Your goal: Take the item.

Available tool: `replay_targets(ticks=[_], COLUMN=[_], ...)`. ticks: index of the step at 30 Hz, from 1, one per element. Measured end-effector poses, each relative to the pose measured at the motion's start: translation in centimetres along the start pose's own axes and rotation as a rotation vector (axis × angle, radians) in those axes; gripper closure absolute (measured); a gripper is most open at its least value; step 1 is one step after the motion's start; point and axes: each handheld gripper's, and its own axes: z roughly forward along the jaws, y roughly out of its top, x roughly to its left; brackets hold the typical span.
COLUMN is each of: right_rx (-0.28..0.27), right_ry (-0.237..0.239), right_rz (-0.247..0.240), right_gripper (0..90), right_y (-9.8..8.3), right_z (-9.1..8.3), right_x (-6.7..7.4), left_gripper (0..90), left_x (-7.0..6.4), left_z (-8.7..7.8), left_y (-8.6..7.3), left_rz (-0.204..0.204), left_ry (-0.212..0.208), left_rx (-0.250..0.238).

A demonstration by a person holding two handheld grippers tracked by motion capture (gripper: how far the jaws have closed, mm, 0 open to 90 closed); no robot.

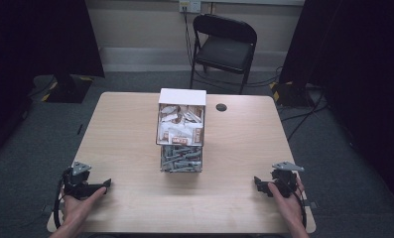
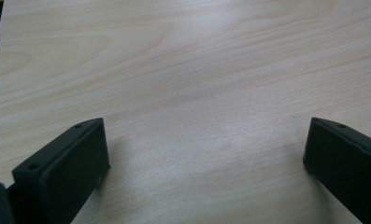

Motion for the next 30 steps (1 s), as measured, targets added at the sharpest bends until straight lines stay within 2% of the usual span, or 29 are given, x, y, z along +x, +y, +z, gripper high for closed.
replay_targets(ticks=[11, 19, 21, 23, 24, 27, 28, 30], right_rx=[0.0, 0.0, 0.0, 0.001, 0.0, 0.0, 0.001, 0.001], right_ry=[0.0, 0.0, 0.0, 0.0, 0.0, 0.0, 0.0, 0.0], right_rz=[0.0, 0.0, 0.0, 0.0, 0.0, 0.0, 0.0, 0.0], right_gripper=[3.7, 3.7, 3.7, 3.7, 3.7, 3.7, 3.7, 3.7], right_y=[0.0, 0.0, 0.0, 0.0, 0.0, 0.0, 0.0, 0.0], right_z=[0.0, 0.0, 0.0, 0.0, 0.0, 0.0, 0.0, 0.0], right_x=[0.0, 0.0, 0.0, 0.0, 0.0, 0.0, 0.0, 0.0], left_gripper=[0.0, 0.3, 5.8, 11.7, 16.4, 16.6, 19.4, 23.5], left_x=[-0.4, -0.4, -0.4, -0.5, -0.5, -0.5, -0.5, -0.6], left_z=[0.2, 0.2, -0.1, -0.2, -0.4, -0.5, -0.7, -0.9], left_y=[0.2, 0.2, 0.4, 0.4, 0.4, 0.5, 0.6, 0.7], left_rz=[-0.031, -0.035, -0.023, -0.028, -0.027, -0.027, -0.04, -0.034], left_ry=[0.031, 0.027, 0.01, 0.004, -0.021, -0.03, -0.049, -0.053], left_rx=[0.0, 0.001, 0.004, -0.002, -0.009, 0.0, -0.008, -0.025])
